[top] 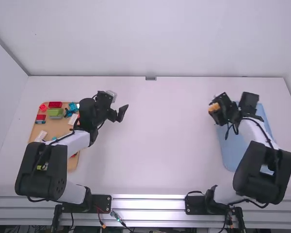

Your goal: Assemble lego blocks to make yellow taxi

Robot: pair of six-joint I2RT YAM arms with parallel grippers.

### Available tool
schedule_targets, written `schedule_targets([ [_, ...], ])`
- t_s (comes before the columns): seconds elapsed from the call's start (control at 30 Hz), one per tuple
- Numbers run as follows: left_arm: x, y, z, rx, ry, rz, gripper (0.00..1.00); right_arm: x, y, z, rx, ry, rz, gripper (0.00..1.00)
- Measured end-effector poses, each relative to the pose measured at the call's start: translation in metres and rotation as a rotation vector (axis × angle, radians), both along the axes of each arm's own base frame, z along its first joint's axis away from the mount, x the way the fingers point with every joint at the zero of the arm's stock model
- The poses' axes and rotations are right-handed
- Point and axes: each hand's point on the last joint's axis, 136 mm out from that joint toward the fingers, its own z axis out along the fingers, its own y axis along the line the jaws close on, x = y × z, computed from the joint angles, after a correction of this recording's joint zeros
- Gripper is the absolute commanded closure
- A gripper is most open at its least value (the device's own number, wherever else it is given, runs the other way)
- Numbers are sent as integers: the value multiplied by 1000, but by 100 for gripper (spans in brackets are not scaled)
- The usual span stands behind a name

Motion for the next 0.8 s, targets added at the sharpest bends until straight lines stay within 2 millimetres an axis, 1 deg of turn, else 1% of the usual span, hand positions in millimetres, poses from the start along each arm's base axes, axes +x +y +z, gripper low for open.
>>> schedule_targets([
  [0.07,1,2,0,-1,3,11,1,-3,-24,-2,24,-55,-67,74],
  [0.1,1,2,0,-2,4,16,1,-7,-41,-5,46,-100,-123,70],
  [0.13,1,3,-1,-2,5,20,1,-14,-55,-10,65,-132,-176,64],
  [0.17,1,3,-1,-3,5,21,1,-17,-58,-13,68,-139,-190,62],
  [0.2,2,3,-1,-3,6,25,1,-26,-70,-18,90,-172,-248,60],
  [0.23,1,3,-1,-3,6,24,1,-34,-76,-23,108,-189,-289,59],
  [0.27,2,3,-1,-3,6,24,1,-36,-78,-24,114,-192,-300,59],
  [0.37,2,3,0,-3,5,25,1,-62,-90,-43,171,-180,-420,55],
  [0.43,2,3,0,-3,3,24,1,-68,-96,-51,195,-161,-463,54],
  [0.47,2,3,0,-3,3,25,1,-69,-97,-53,199,-156,-472,54],
  [0.53,2,3,0,-3,4,25,1,-68,-98,-70,229,-107,-499,55],
  [0.6,2,3,-1,-3,5,24,1,-67,-95,-82,250,-65,-504,55],
  [0.63,1,3,-1,-4,7,21,1,-66,-93,-93,268,-25,-508,55],
  [0.7,1,2,-1,-6,7,15,1,-64,-92,-101,284,8,-511,53],
  [0.73,0,1,0,-8,7,10,1,-63,-93,-105,293,27,-514,46],
  [0.77,0,0,0,-10,7,5,1,-61,-94,-107,298,38,-515,28],
  [0.8,-1,-1,0,-12,8,-1,1,-58,-97,-108,296,46,-514,14],
])
